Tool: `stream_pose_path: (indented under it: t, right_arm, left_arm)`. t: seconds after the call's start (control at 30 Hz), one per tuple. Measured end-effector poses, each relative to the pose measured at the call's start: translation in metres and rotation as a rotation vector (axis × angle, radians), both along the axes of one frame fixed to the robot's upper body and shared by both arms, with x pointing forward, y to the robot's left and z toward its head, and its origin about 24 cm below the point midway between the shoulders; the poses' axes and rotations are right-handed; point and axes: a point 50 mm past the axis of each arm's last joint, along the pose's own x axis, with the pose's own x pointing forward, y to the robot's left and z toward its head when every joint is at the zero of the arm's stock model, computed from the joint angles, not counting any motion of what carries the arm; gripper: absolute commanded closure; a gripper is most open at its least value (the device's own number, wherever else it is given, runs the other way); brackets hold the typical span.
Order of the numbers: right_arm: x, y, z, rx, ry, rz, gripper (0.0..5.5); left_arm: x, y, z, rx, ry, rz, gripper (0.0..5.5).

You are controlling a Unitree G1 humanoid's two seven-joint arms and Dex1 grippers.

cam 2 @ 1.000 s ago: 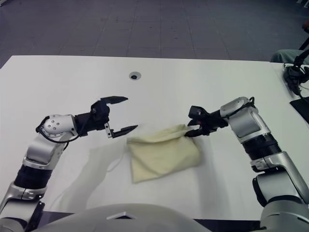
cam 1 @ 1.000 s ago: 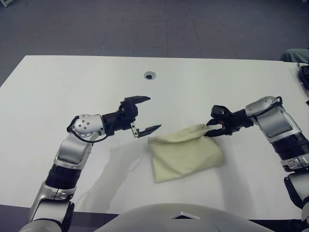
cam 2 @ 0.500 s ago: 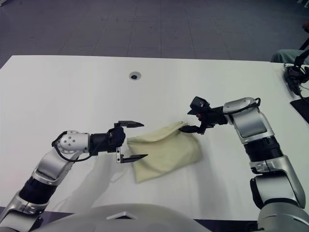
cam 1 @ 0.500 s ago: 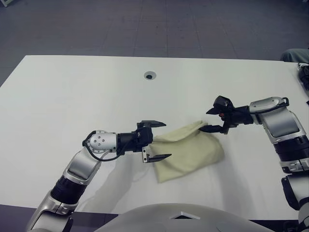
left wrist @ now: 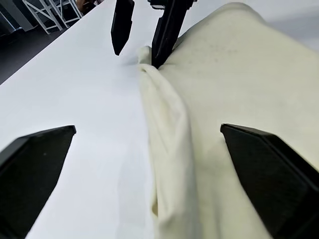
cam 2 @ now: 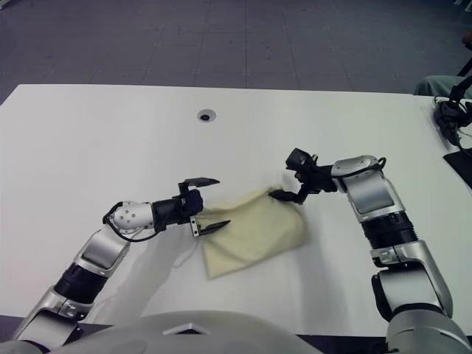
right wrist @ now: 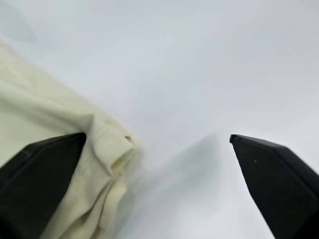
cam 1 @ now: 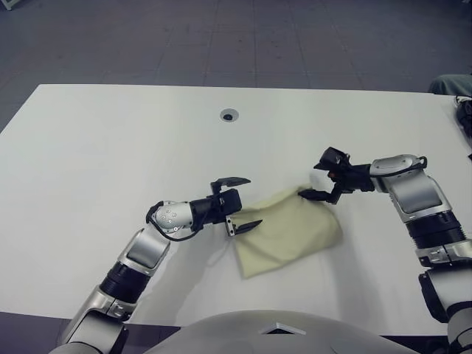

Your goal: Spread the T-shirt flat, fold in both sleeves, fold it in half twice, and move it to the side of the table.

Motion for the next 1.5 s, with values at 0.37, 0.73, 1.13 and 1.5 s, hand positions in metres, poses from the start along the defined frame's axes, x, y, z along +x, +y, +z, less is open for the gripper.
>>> stream_pose_path:
  t: [0.37, 0.73, 1.13, 1.5]
  right_arm:
    - [0.007, 0.002, -0.005, 0.028, -0.008, -0.053, 0.13]
    - [0.004, -0.002, -0.006, 0.014, -0.008, -0.047, 0.13]
    - [-0.001, -0.001, -0.005, 0.006, -0.011, -0.034, 0.13]
    - [-0.011, -0.008, 0.026, 0.223, -0.092, -0.034, 0.13]
  left_arm:
    - [0.003, 0.003, 0.002, -0.005, -0.026, 0.034, 0.1]
    - [0.032, 0.033, -0.008, -0.017, -0.05, 0.311, 0.1]
    - [0.042, 0.046, -0.023, 0.055, -0.067, 0.353, 0.1]
    - [0.058, 0.062, -0.002, 0.005, -0.159, 0.485, 0.1]
